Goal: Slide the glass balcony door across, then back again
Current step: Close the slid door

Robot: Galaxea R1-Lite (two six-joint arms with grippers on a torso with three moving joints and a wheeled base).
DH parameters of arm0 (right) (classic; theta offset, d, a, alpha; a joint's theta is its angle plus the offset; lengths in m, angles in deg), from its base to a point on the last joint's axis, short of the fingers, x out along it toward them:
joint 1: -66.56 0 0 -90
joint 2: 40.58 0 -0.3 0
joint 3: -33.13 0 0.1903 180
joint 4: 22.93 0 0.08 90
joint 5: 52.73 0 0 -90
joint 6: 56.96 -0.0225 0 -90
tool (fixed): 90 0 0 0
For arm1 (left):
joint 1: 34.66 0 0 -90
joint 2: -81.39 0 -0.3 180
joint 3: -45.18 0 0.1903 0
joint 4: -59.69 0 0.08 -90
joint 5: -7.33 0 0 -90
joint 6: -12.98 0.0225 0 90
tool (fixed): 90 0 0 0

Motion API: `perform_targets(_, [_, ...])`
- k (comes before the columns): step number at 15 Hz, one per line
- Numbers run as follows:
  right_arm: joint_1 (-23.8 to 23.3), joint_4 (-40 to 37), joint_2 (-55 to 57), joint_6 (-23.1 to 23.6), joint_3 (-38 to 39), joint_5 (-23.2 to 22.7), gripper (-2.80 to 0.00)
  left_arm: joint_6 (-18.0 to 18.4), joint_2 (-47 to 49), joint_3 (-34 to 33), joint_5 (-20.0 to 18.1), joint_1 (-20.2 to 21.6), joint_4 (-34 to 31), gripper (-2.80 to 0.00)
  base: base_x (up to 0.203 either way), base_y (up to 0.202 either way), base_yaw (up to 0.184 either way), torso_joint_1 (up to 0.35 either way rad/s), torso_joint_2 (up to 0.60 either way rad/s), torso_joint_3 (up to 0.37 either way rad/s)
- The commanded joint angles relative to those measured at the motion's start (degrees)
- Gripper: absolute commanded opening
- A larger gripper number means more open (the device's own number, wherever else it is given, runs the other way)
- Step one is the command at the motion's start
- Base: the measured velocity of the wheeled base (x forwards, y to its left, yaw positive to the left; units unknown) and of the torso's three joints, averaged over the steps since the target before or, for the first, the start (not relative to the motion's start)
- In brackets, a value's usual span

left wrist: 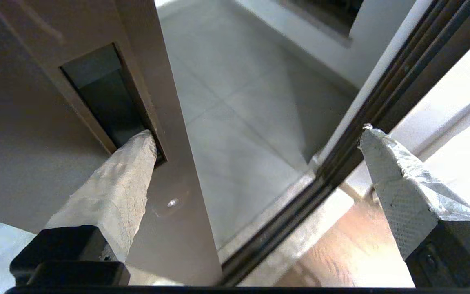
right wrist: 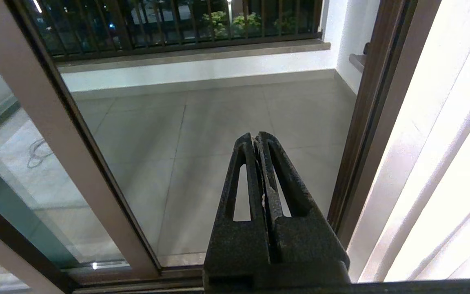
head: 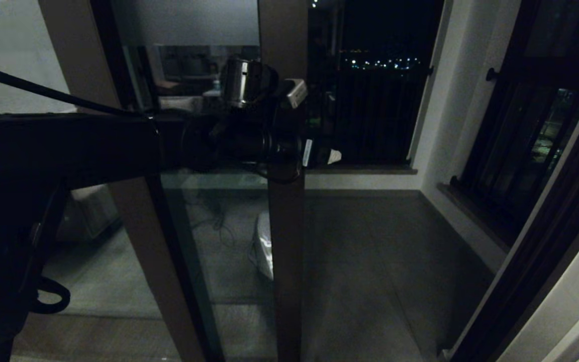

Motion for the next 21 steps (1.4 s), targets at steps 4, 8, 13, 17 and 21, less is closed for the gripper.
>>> perform_targets(4, [0.0,0.0,-0.1,0.0,0.0,0.0,-2.8,0.2,1.1,0.1,1.1,-1.1,2.2,0.0,0.0,0.0,0.0,0.0,0.0,0.0])
perform_targets(8, [0.0,0.0,-0.1,0.0,0.0,0.0,-2.8,0.2,0.9,0.1,1.1,-1.2,2.2,0.0,0.0,0.0,0.0,0.0,0.0,0.0])
perform_targets(13, [0.0,0.0,0.0,0.0,0.0,0.1,-2.8,-0.1,-0.2,-0.7,1.3,-1.7,2.0,0.0,0.0,0.0,0.0,0.0,0.0,0.0])
perform_targets(17, [0.0,0.0,0.0,0.0,0.0,0.0,-2.8,-1.4,-4.2,-5.8,1.3,-1.9,2.0,0.0,0.0,0.0,0.0,0.0,0.0,0.0])
perform_targets(21, [0.0,0.0,0.0,0.0,0.0,0.0,-2.8,-1.4,-16.0,-18.6,2.0,-2.3,2.2,0.0,0.0,0.0,0.0,0.0,0.0,0.0])
